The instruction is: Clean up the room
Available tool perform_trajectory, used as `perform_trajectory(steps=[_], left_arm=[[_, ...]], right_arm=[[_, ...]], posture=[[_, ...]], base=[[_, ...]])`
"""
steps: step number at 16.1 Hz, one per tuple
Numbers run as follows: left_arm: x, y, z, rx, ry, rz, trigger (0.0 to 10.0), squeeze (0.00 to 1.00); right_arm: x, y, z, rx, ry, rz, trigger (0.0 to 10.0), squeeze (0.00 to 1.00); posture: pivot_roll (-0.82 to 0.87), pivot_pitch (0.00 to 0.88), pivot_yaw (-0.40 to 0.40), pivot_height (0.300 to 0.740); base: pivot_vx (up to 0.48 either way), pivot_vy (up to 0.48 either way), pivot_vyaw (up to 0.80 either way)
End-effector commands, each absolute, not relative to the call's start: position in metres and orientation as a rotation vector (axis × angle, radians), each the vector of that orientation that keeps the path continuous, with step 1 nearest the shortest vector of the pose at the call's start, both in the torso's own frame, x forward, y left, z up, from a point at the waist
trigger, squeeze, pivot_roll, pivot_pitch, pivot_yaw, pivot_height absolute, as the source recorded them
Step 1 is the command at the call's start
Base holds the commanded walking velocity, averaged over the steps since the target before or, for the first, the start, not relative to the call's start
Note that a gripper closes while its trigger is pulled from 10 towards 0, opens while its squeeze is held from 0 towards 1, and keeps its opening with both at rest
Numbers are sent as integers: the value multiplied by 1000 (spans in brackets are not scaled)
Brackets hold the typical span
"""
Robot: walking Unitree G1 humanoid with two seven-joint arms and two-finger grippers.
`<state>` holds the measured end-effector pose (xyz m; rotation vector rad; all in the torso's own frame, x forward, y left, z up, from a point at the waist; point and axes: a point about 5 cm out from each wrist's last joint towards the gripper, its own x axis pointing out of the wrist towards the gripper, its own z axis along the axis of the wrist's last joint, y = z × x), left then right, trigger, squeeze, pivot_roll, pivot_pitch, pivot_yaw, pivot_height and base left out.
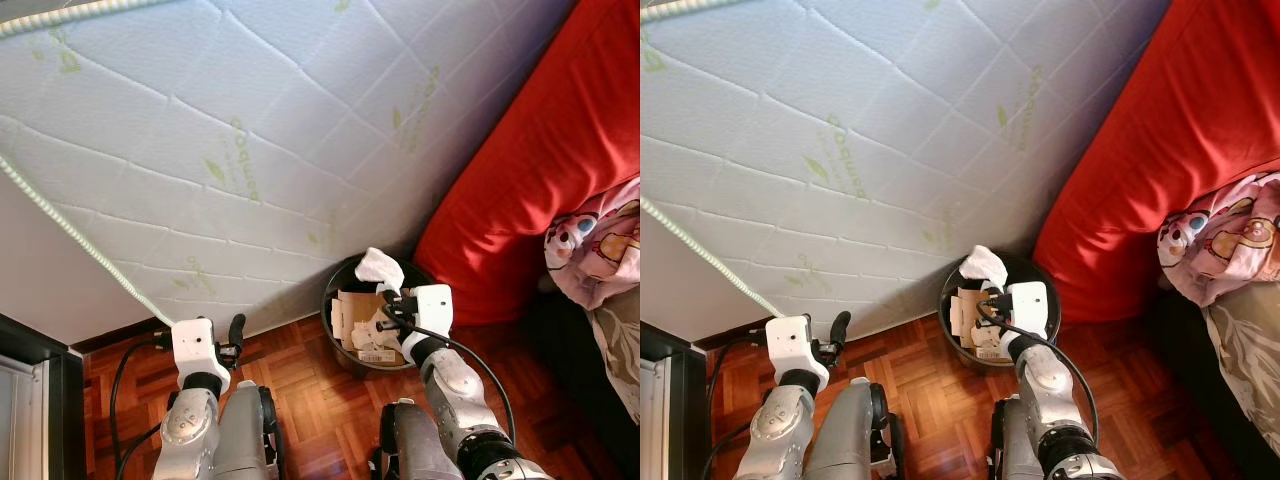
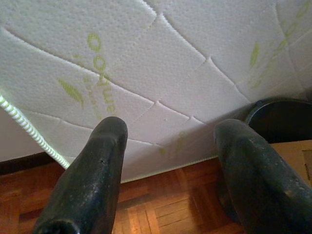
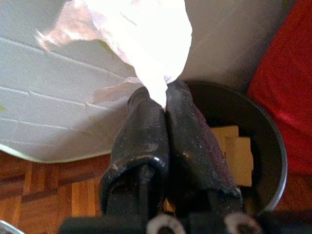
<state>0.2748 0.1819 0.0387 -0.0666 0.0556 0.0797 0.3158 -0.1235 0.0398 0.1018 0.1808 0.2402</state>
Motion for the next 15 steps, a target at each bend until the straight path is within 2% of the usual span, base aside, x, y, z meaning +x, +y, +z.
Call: perform_trajectory(steps=[1, 9, 15], left_arm=[[270, 182, 35, -63, 78, 75, 10000, 0], [266, 183, 31, -65, 90, 65, 10000, 0], [266, 184, 30, -68, 95, 61, 10000, 0]], right_arm=[[311, -123, 30, 92, 235, 230, 10000, 0], [311, -141, 18, 124, 348, 46, 10000, 0], [310, -143, 17, 109, 359, 26, 10000, 0]], posture=[[-58, 266, 20, 627], [-47, 281, 27, 627], [-45, 283, 28, 627]], base=[[0, 0, 0], [0, 0, 0], [259, 0, 0]])
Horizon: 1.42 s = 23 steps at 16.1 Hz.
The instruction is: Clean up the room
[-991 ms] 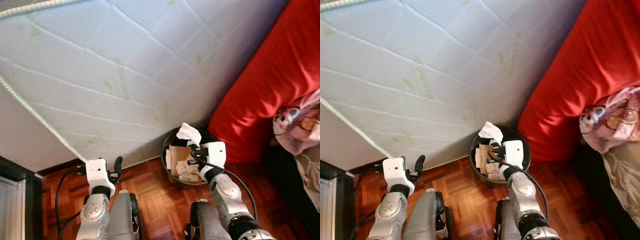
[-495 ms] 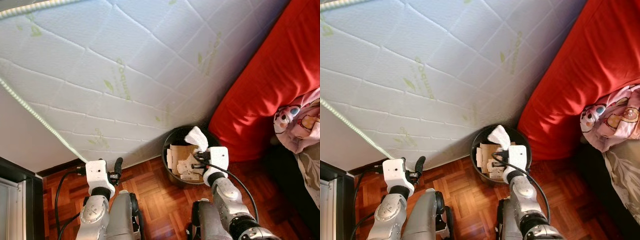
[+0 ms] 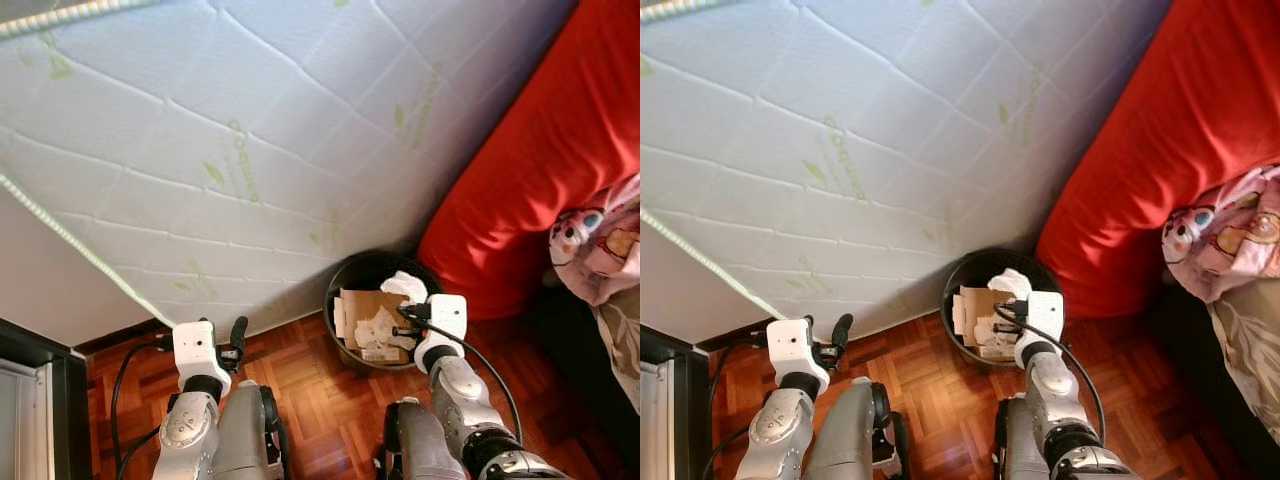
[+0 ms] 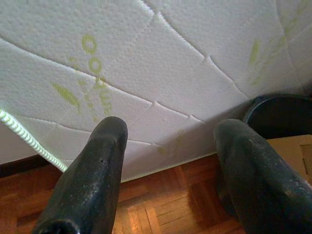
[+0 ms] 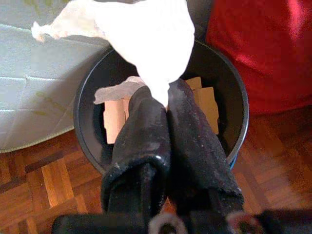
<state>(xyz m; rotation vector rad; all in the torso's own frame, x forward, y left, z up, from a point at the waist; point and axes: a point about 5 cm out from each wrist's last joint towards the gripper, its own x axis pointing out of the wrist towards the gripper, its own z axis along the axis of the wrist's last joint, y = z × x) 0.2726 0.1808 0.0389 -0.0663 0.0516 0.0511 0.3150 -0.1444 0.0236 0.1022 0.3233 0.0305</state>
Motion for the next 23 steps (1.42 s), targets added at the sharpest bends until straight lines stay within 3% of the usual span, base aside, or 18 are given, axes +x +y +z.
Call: perform_trajectory(steps=[1, 6, 12, 23], left_arm=[[266, 184, 30, -68, 96, 62, 10000, 0], [266, 185, 30, -60, 101, 66, 10000, 0], [263, 185, 32, -57, 91, 59, 10000, 0], [245, 188, 72, -32, -3, 47, 10000, 0]], right_arm=[[310, -143, 17, 109, 360, 26, 10000, 0], [310, -143, 15, 110, 374, 24, 10000, 0], [302, -136, 2, 75, 486, 104, 10000, 0], [329, -144, 27, 11, 492, 111, 10000, 0]], posture=[[-45, 283, 28, 627], [-45, 287, 31, 627], [-30, 312, 32, 627], [72, 463, 37, 627]], base=[[259, 0, 0], [276, 0, 0], [0, 0, 0], [0, 0, 0]])
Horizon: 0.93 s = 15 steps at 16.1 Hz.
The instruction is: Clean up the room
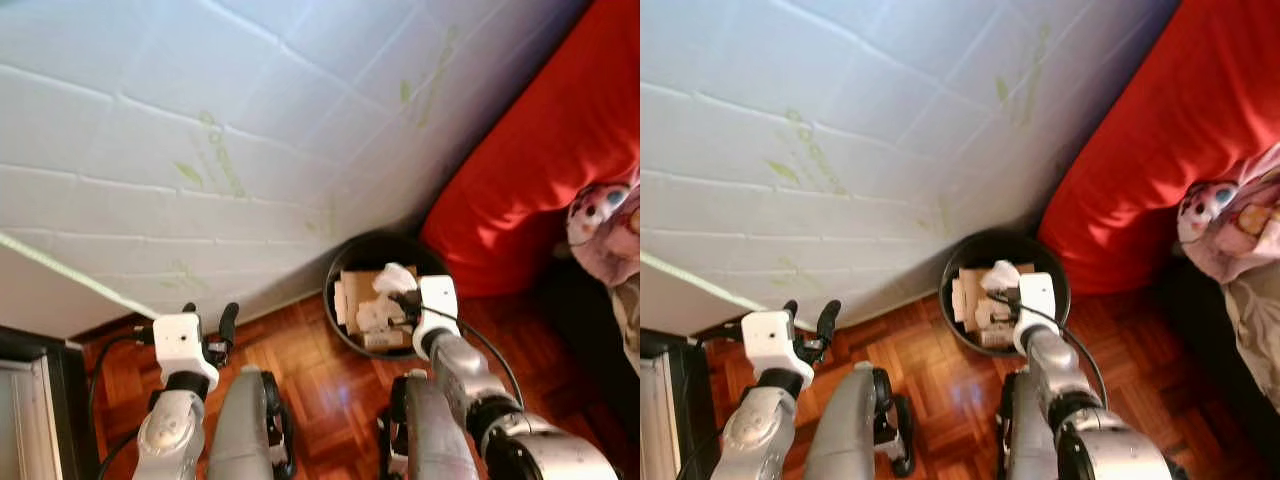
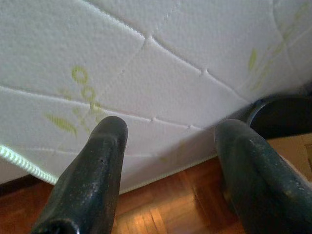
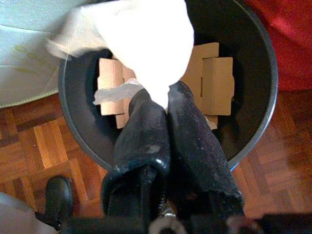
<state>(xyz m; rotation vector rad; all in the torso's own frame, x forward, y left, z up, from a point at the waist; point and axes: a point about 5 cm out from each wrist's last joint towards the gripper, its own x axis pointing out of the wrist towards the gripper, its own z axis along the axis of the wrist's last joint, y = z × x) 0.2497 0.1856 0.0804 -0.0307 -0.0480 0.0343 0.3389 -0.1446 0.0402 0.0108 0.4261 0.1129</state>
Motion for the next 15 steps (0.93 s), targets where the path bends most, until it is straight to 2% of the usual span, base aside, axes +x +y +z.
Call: perform_trajectory(steps=[1, 3, 4, 15], left_arm=[[239, 188, 74, -30, 1, 47, 10000, 0], [230, 187, 74, -31, 24, 57, 10000, 0], [227, 186, 74, -35, 28, 65, 10000, 0], [209, 181, 79, -46, 88, 75, 10000, 0]], right_arm=[[330, -145, 27, 12, 495, 106, 10000, 0], [329, -144, 26, 23, 505, 112, 10000, 0], [328, -143, 25, 17, 508, 123, 10000, 1000], [320, -158, 16, -52, 548, 58, 10000, 1000]], posture=[[79, 473, 36, 627], [97, 494, 31, 627], [102, 501, 28, 627], [103, 538, 21, 627]], base=[[0, 0, 0], [0, 0, 0], [0, 0, 0], [0, 0, 0]])
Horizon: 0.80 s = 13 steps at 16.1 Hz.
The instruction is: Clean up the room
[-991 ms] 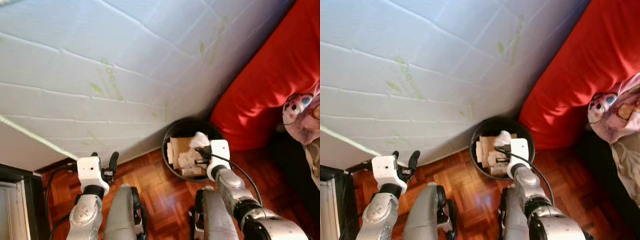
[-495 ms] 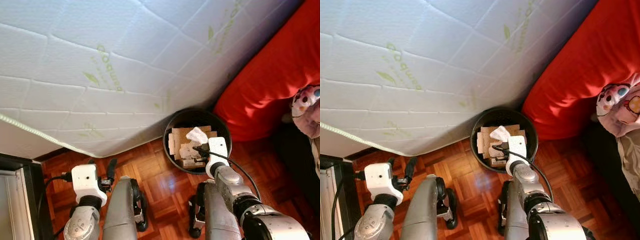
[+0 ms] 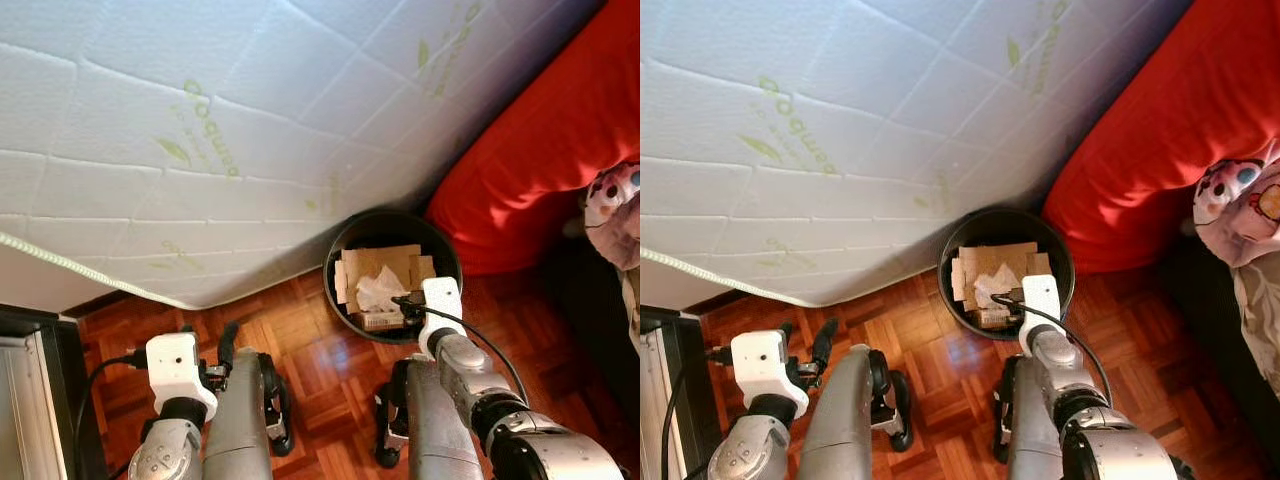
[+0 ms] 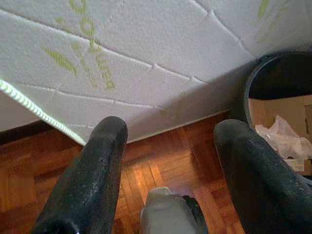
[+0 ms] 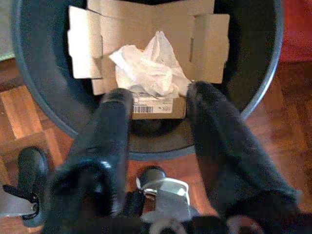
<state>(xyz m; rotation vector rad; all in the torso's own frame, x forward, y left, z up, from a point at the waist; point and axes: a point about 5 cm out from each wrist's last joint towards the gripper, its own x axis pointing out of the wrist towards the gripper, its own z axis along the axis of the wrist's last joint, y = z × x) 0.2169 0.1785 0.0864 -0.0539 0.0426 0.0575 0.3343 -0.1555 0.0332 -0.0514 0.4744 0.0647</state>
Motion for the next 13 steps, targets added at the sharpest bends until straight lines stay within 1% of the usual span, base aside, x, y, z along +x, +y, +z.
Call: perform_trajectory(steps=[1, 2, 3, 9, 10, 11, 13], left_arm=[[209, 181, 79, -47, 90, 76, 10000, 0], [209, 181, 79, -47, 93, 78, 10000, 0], [209, 180, 78, -48, 96, 78, 10000, 0], [215, 181, 77, -49, 99, 71, 10000, 0], [216, 181, 77, -48, 100, 69, 10000, 0], [216, 182, 77, -47, 100, 68, 10000, 0], [218, 183, 77, -43, 100, 65, 10000, 0]], right_arm=[[319, -159, 15, -55, 553, 57, 10000, 1000], [318, -160, 14, -66, 559, 58, 10000, 1000], [318, -161, 13, -70, 562, 54, 10000, 0], [318, -164, 14, -58, 561, 46, 10000, 0], [318, -164, 14, -40, 559, 40, 10000, 588], [318, -164, 14, -16, 554, 34, 10000, 1000], [322, -166, 19, 64, 521, -9, 10000, 1000]], posture=[[104, 538, 17, 627], [106, 538, 17, 627], [102, 533, 17, 627], [104, 516, 20, 627], [107, 515, 24, 627], [106, 512, 26, 627], [107, 506, 32, 627]], base=[[0, 0, 0], [0, 0, 0], [0, 0, 0], [0, 0, 0], [0, 0, 0], [0, 0, 0], [0, 0, 0]])
